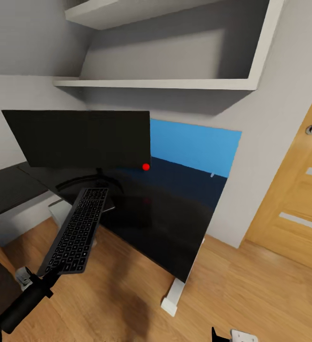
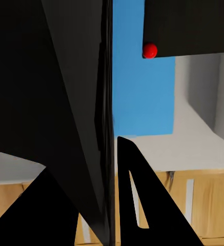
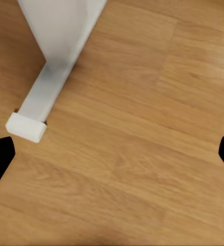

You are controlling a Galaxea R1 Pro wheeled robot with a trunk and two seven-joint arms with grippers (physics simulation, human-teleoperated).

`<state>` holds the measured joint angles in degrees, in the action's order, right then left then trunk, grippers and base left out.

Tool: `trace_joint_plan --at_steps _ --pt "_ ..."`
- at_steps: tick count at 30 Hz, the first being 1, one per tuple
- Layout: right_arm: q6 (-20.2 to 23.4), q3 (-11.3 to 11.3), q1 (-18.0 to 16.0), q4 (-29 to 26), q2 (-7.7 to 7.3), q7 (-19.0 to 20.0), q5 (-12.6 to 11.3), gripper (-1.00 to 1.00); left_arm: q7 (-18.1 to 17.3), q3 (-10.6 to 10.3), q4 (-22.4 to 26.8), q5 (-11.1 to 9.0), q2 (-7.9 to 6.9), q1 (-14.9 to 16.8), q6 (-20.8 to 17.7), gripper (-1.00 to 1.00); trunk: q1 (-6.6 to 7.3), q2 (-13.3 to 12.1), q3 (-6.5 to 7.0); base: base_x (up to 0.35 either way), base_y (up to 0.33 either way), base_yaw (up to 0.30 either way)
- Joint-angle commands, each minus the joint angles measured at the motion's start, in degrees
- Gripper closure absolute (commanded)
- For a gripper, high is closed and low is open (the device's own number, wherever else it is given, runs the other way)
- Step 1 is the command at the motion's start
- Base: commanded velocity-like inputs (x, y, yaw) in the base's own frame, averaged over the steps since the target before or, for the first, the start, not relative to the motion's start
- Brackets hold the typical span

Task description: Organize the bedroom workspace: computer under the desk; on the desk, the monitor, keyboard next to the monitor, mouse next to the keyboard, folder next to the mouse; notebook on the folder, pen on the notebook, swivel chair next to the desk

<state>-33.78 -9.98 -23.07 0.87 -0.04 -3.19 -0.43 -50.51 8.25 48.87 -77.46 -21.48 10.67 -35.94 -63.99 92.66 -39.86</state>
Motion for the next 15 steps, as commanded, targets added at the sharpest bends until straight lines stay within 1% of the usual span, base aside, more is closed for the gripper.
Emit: trace_joint_plan --at_steps 1,15 --pt "-0.2 0.0 0.0 0.1 0.01 -0.1 0.0 -1.0 0.1 0.0 0.0 -0.5 0.0 0.1 -0.4 1.0 0.01 0.0 -0.05 0.0 0.0 0.256" --pt "-0.2 0.0 0.0 0.1 0.02 -0.1 0.0 -1.0 0.1 0.0 0.0 -0.5 -0.03 0.1 -0.4 1.0 0.01 0.0 -0.05 0.0 0.0 0.256"
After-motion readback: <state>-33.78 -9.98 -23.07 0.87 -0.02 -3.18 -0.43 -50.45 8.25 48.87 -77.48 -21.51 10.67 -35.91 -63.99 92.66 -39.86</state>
